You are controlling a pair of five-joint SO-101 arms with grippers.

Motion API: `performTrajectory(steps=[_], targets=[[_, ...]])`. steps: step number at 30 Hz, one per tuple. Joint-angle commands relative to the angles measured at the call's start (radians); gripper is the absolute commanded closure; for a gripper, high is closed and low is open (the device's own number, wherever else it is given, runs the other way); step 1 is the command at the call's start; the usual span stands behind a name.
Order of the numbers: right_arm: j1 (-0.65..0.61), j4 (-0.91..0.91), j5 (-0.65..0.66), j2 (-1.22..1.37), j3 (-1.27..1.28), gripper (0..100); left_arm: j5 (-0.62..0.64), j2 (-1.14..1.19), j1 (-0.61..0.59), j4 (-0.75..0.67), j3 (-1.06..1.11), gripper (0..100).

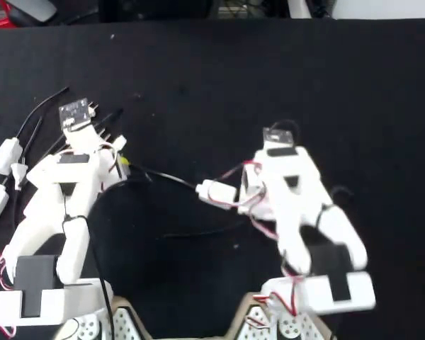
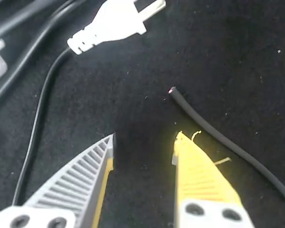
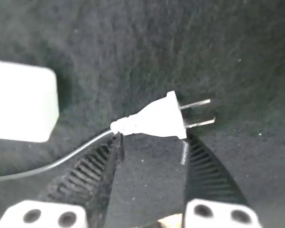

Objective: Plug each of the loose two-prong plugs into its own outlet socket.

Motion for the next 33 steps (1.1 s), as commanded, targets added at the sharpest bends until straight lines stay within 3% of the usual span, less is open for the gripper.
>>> performTrajectory(steps=[1,15,22,33], targets=[[0.026,0.005,-0.043,0.068,-0.111,84.7,0.009,-0.041,0.008,-0.015,-0.016,80],[0.041,-0.008,-0.077,0.073,-0.263,84.7,0.009,-0.041,0.007,-0.015,-0.015,80],[0.068,-0.104,-0.181,0.073,-0.266,84.7,0.009,-0.041,0.007,-0.015,-0.015,80],[0.133,-0.109,-0.175,0.186,-0.268,85.0,0.012,-0.041,-0.008,-0.014,-0.015,80]])
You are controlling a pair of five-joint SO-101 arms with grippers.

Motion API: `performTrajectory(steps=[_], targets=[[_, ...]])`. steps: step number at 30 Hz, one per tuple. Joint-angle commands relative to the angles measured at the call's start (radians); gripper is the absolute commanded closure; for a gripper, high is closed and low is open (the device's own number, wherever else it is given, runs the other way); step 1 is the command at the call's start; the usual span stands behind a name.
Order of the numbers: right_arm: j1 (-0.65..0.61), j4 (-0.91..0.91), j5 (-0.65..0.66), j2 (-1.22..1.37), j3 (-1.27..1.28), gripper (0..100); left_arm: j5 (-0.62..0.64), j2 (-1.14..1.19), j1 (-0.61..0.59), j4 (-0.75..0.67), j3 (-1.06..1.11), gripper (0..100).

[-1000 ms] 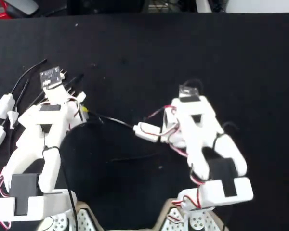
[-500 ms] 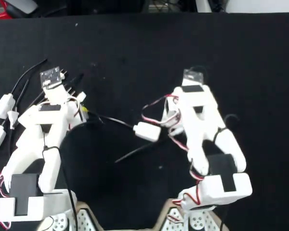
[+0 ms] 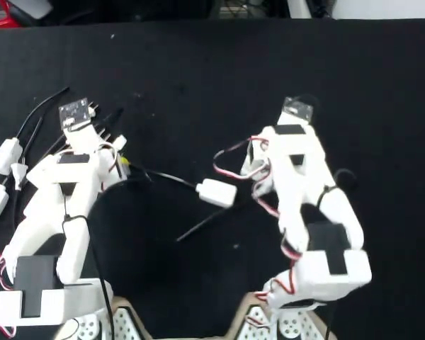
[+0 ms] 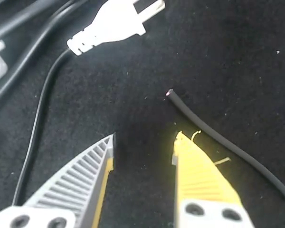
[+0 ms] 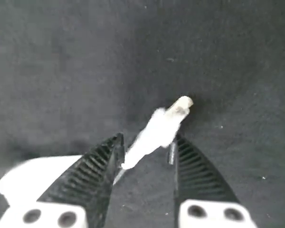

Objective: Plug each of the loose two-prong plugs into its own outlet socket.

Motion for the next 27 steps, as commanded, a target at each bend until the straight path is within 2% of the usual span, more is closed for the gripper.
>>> performTrajectory(steps=[1,6,9,10,14,19,22,27], targets=[[0.068,-0.018,-0.005,0.076,-0.070,85.0,0.012,-0.041,-0.016,-0.014,-0.018,80],[0.126,-0.008,-0.003,0.159,-0.114,85.9,0.011,-0.041,-0.025,-0.014,-0.021,80],[0.163,-0.005,0.043,0.134,-0.117,95.2,0.011,-0.041,-0.024,-0.014,-0.021,80],[0.178,-0.005,0.084,0.116,-0.117,99.3,0.009,-0.041,-0.024,-0.015,-0.021,80],[0.204,0.000,0.313,0.007,-0.117,98.7,0.009,-0.041,-0.018,-0.015,-0.021,80],[0.175,0.044,0.730,-0.157,-0.179,98.8,0.009,-0.041,-0.016,-0.031,-0.016,80],[0.158,0.011,0.875,-0.196,-0.268,98.8,0.009,-0.041,-0.022,-0.035,-0.013,80],[0.160,-0.084,1.043,-0.191,-0.487,98.8,0.009,-0.041,-0.022,-0.029,-0.013,80]])
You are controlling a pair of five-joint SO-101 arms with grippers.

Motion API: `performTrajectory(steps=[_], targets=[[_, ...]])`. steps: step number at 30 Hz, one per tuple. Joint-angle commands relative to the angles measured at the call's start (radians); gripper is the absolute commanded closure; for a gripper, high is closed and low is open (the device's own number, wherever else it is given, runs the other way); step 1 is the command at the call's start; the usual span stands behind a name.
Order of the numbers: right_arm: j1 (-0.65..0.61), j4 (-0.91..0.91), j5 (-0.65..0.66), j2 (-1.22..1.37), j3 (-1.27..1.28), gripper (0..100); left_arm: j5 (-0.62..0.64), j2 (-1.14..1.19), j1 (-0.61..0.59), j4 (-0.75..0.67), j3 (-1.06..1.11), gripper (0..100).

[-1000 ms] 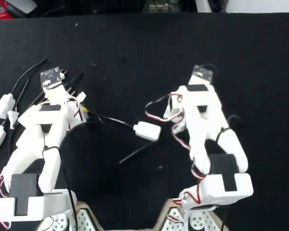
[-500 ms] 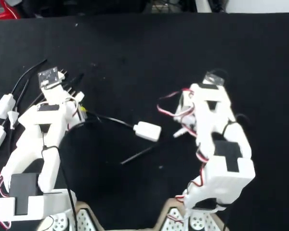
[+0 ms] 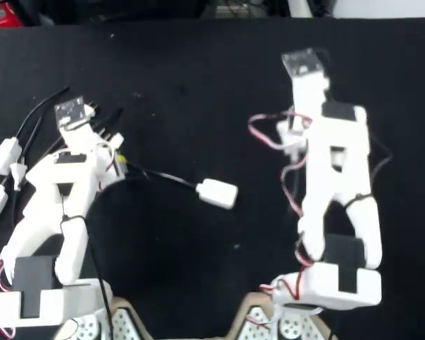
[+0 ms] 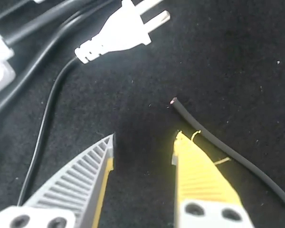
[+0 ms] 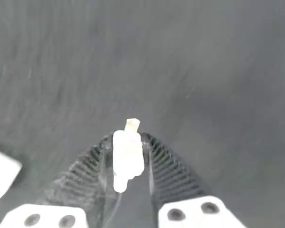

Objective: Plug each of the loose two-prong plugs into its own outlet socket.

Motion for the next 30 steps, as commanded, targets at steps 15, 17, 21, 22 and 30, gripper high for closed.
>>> performTrajectory(steps=[15,17,21,22,30], targets=[[-0.094,0.155,0.611,-0.064,0.122,98.8,0.009,-0.041,-0.004,-0.012,-0.001,80],[-0.095,0.048,0.586,-0.064,0.243,98.8,0.009,-0.041,-0.005,-0.012,-0.001,80],[-0.100,-0.078,0.488,-0.062,0.380,98.6,0.009,-0.041,-0.005,-0.012,0.001,80],[-0.100,-0.084,0.473,-0.056,0.392,98.5,0.009,-0.041,-0.004,-0.012,0.001,80],[-0.092,-0.087,0.463,-0.056,0.446,85.1,0.009,-0.041,-0.007,-0.012,-0.001,80]])
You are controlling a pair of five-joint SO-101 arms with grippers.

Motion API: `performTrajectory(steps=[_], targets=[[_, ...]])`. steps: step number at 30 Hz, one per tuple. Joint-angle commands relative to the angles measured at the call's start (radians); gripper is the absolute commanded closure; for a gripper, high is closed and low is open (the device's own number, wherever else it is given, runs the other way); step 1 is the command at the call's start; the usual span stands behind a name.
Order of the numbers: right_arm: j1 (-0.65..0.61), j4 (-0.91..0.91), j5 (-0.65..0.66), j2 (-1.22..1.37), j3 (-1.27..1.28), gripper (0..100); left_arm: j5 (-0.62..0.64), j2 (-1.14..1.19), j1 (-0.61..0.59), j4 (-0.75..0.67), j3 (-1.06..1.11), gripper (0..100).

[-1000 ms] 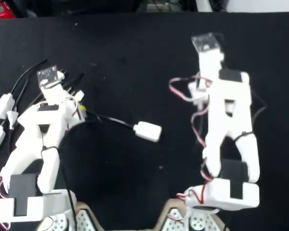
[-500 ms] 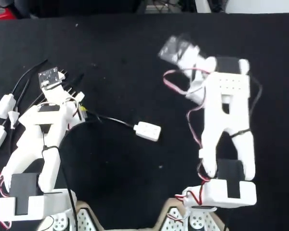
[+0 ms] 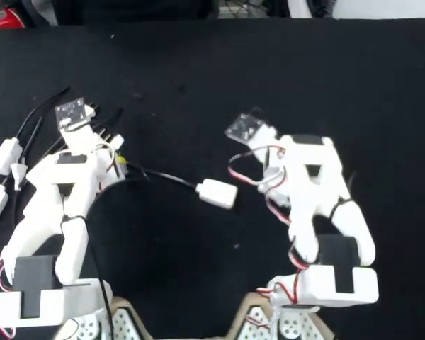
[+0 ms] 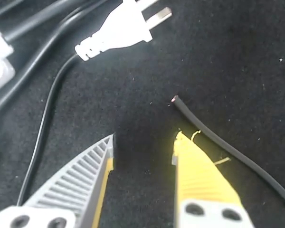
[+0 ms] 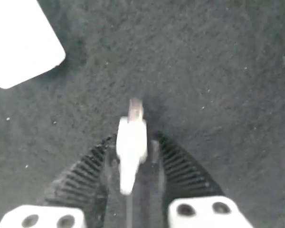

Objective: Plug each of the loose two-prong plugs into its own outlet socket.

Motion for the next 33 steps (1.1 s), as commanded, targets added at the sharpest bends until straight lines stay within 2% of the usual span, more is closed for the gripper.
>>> performTrajectory(steps=[1,9,14,17,19,22,25,28,31,33], targets=[[0.000,-0.021,-0.009,-0.059,-0.002,85.1,0.009,-0.041,-0.008,-0.012,-0.007,80],[-0.002,-0.035,-0.009,-0.048,0.019,85.1,0.009,-0.041,-0.007,-0.012,-0.007,80],[-0.012,-0.210,-0.017,-0.031,0.094,85.6,0.009,-0.041,-0.008,-0.012,-0.004,80],[-0.011,-0.255,-0.017,-0.042,0.117,93.8,0.009,-0.041,-0.008,-0.012,-0.004,80],[0.000,-0.255,-0.017,-0.059,0.119,99.1,0.009,-0.041,-0.008,-0.012,-0.004,80],[0.028,-0.235,-0.064,-0.130,0.119,98.8,0.009,-0.041,-0.005,-0.012,-0.004,80],[0.029,-0.118,-0.071,-0.266,0.120,98.8,0.009,-0.041,-0.001,-0.009,-0.004,80],[-0.031,-0.003,-0.072,-0.424,0.142,98.8,0.009,-0.043,0.001,-0.006,-0.002,80],[-0.147,0.003,-0.091,-0.561,0.205,98.8,0.009,-0.077,0.001,-0.005,0.015,80],[-0.255,-0.002,-0.158,-0.627,0.231,98.8,0.009,-0.133,0.001,-0.005,0.050,80]])
